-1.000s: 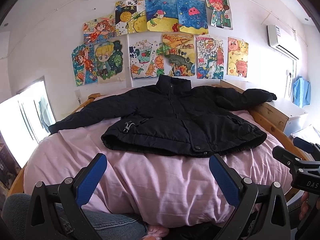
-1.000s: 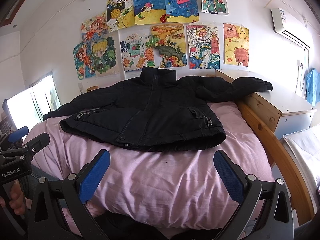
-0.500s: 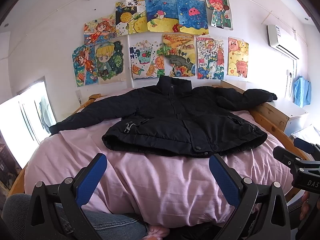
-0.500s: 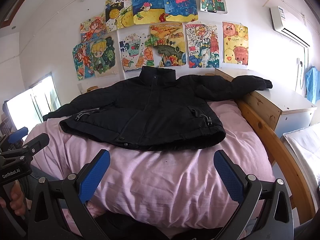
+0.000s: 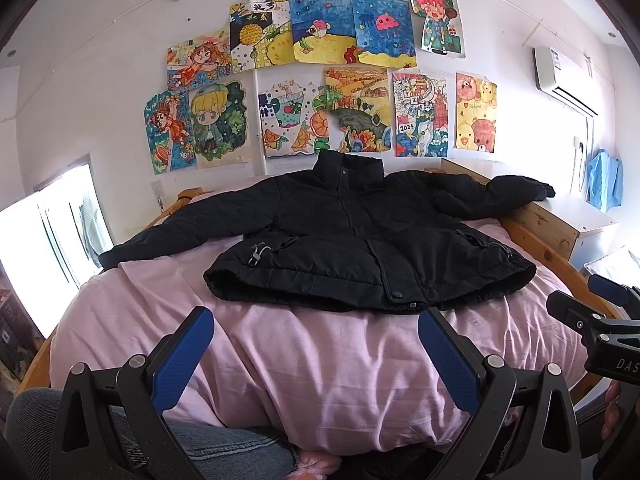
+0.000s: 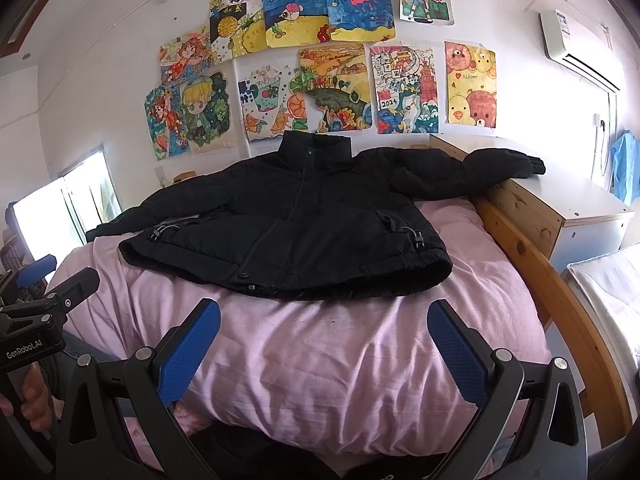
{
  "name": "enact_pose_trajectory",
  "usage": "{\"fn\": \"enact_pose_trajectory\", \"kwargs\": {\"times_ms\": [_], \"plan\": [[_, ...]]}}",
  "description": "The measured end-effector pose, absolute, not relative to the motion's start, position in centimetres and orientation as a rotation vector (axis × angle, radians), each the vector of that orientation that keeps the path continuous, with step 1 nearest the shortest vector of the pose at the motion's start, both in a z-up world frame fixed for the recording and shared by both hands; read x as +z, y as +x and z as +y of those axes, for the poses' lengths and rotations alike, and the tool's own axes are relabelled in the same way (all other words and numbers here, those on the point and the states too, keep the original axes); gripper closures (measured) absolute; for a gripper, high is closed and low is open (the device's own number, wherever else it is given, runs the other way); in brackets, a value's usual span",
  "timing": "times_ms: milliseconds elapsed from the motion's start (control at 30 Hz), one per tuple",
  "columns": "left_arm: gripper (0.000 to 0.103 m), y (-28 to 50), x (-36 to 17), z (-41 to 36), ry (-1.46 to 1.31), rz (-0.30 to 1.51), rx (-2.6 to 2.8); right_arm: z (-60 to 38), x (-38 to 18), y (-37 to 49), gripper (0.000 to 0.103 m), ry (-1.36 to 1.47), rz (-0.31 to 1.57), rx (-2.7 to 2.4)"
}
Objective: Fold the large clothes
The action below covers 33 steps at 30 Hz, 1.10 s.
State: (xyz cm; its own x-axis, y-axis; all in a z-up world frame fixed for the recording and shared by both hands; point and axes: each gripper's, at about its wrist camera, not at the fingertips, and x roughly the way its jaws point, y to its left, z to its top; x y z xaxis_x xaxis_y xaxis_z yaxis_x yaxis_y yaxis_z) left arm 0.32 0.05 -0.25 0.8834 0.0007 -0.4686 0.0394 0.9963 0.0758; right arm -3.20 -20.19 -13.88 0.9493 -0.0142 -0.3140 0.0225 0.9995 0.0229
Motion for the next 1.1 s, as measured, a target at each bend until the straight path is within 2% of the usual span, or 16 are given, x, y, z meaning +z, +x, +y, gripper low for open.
{"fn": "enact_pose_trajectory", "kwargs": {"times_ms": [1100], "plan": [[0.0,0.7,-0.98,0.31,0.101,0.519,-0.01,-20.35,-14.33,-2.91,0.001,0.024,0.334,-0.097]]}}
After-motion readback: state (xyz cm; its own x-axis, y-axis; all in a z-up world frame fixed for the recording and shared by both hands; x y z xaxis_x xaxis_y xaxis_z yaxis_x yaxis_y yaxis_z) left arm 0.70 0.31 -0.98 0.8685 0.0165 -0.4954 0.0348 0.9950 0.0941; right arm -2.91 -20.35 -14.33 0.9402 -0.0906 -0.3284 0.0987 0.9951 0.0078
